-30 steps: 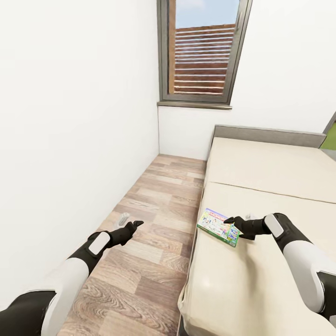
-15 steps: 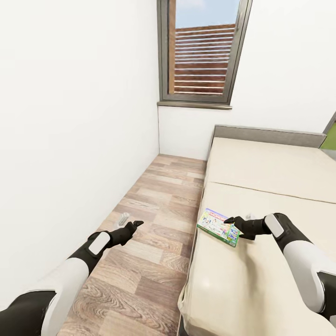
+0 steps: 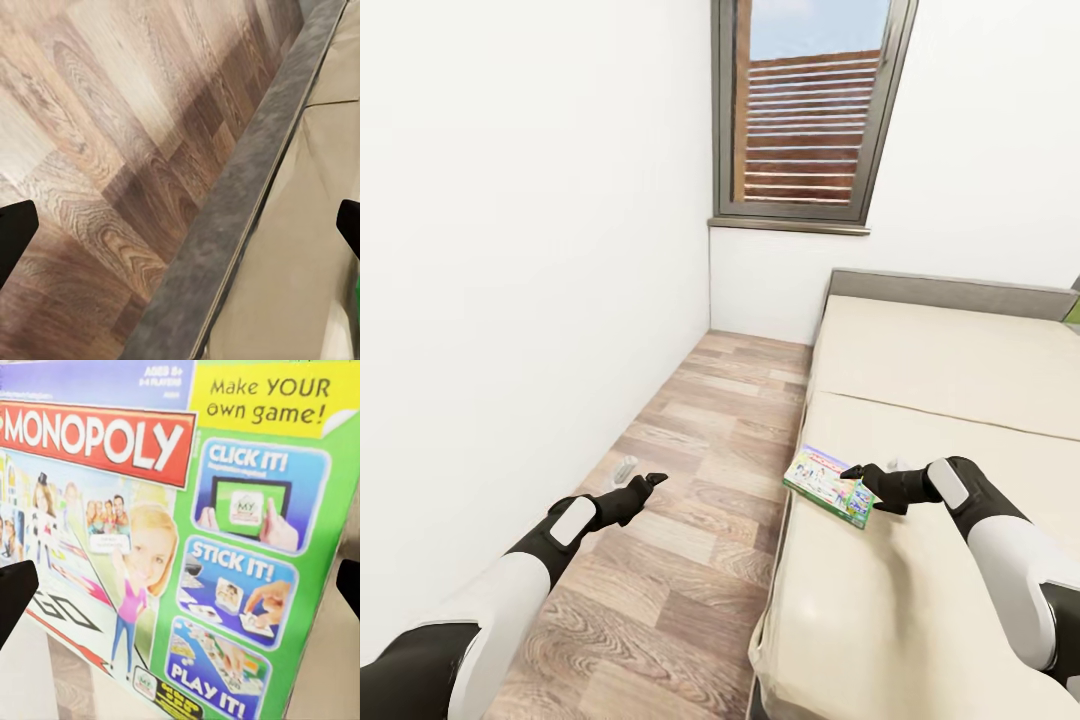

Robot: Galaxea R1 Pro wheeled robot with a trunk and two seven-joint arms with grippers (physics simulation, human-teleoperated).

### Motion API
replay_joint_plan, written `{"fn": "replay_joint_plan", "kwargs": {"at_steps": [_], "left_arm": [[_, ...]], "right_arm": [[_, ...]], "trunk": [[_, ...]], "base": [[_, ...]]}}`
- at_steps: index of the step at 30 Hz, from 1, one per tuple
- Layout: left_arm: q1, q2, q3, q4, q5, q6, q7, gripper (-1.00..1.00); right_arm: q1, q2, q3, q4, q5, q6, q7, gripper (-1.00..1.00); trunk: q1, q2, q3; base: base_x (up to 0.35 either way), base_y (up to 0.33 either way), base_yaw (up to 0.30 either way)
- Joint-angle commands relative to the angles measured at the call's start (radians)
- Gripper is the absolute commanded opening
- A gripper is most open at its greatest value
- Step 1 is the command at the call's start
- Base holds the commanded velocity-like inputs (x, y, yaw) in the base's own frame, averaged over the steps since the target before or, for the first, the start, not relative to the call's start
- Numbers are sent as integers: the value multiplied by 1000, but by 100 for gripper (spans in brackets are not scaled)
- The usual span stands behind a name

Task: Put all the toys in the child's room - the three board games (two on the bed and one on the table), the two jigsaw puzzles on the table, and the tennis ball on the table - inside the toy box on the table in the child's room.

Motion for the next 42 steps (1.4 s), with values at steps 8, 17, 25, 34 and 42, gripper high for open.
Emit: {"fn": "replay_joint_plan", "kwargs": {"at_steps": [8, 17, 25, 34, 42], "left_arm": [[-1, 0, 3, 0, 2, 5, -1, 100], [-1, 0, 3, 0, 2, 5, -2, 100], [-1, 0, 3, 0, 2, 5, -2, 100], [-1, 0, 3, 0, 2, 5, -1, 100], [-1, 0, 3, 0, 3, 5, -1, 100]], "right_arm": [[0, 0, -8, -1, 10, 5, 8, 100], [0, 0, -8, -1, 10, 5, 8, 100], [0, 0, -9, -2, 10, 5, 8, 100], [0, 0, -9, -1, 10, 5, 7, 100], [0, 0, -10, -1, 10, 5, 7, 100]], "trunk": [[0, 0, -1], [0, 0, -1], [0, 0, -1], [0, 0, -1], [0, 0, -1]], "base": [[0, 0, 47], [0, 0, 14], [0, 0, 5], [0, 0, 76], [0, 0, 99]]}}
